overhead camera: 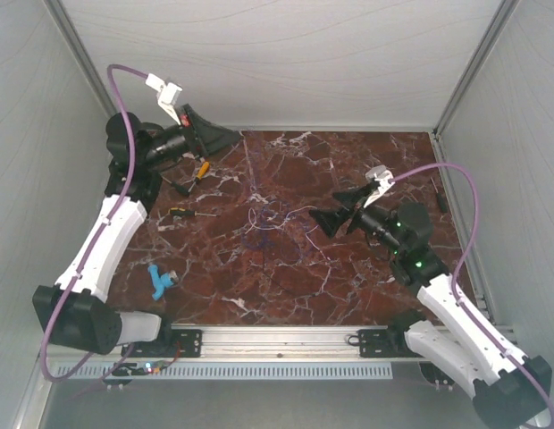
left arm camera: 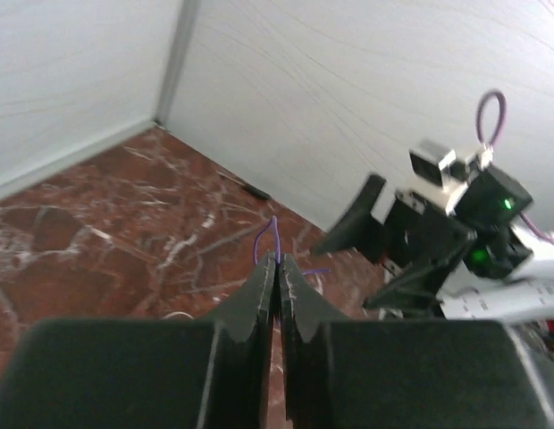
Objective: Zip-tie the wires
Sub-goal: Straighten the cable at the center of the board.
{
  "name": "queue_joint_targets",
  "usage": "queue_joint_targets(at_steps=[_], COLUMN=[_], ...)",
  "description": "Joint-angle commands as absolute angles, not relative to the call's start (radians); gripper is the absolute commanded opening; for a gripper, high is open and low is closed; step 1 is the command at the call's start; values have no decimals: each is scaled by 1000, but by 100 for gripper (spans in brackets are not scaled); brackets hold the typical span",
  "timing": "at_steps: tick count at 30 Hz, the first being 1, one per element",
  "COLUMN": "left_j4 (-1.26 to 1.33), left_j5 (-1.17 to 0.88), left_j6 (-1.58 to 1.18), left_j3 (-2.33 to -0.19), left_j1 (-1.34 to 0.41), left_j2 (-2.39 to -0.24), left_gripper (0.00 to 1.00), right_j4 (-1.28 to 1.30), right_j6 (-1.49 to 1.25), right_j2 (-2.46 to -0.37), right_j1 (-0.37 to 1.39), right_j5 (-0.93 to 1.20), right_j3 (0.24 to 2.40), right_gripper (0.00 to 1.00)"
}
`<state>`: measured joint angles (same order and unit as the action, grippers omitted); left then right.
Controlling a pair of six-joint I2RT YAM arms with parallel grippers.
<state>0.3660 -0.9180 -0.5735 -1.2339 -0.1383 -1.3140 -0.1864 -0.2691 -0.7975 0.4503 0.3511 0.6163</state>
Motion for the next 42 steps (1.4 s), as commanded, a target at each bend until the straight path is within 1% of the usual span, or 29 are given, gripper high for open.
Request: queue_joint_targets(at_steps=[1,5,10,13,17,18,23,27,30,33,42], left_j4=[430,394,314,203,43,30,32,29,16,9,14], left_j5=[-1066,-1107,-1191,-1224,-1212,-1216,-1257,-1262,-1247,-1237,-1214], left_j6=[-513,-466,-392,-299,-176,-165,-166,-149,-130,-120,-116], left_j3=[-1193,-1161,-1145,-1158,-1193,-1193,-1185,-1176,-1172,-1172,-1162], left_j1=[-180,-219,-265,-285,-326,-333,-356,-372,-382,-387,-390], left_j2=[-1238,-1200,-1192,-1196,-1197,-1193,-1180,-1169,-1157,-1154,-1145], left_gripper=[0,0,0,0,0,0,0,0,0,0,0], right_j4=[-330,-261,-146,-112,-38,-21,98,171,222,257,245], right_j6=[-280,-263,-148,-102,-14,5,116,191,224,254,285], right_j2=[-732,-717,-748,-782,-825,-837,-925,-1000,-1049,-1091,-1158], right_j1=[454,487,569,597,641,650,695,724,746,783,848], right_j5=[500,520,571,592,586,579,580,562,554,501,386], right_j3=[644,715,828,878,966,992,1130,1217,1265,1300,1330], right_gripper=[89,87,84,80,74,71,63,53,48,44,32])
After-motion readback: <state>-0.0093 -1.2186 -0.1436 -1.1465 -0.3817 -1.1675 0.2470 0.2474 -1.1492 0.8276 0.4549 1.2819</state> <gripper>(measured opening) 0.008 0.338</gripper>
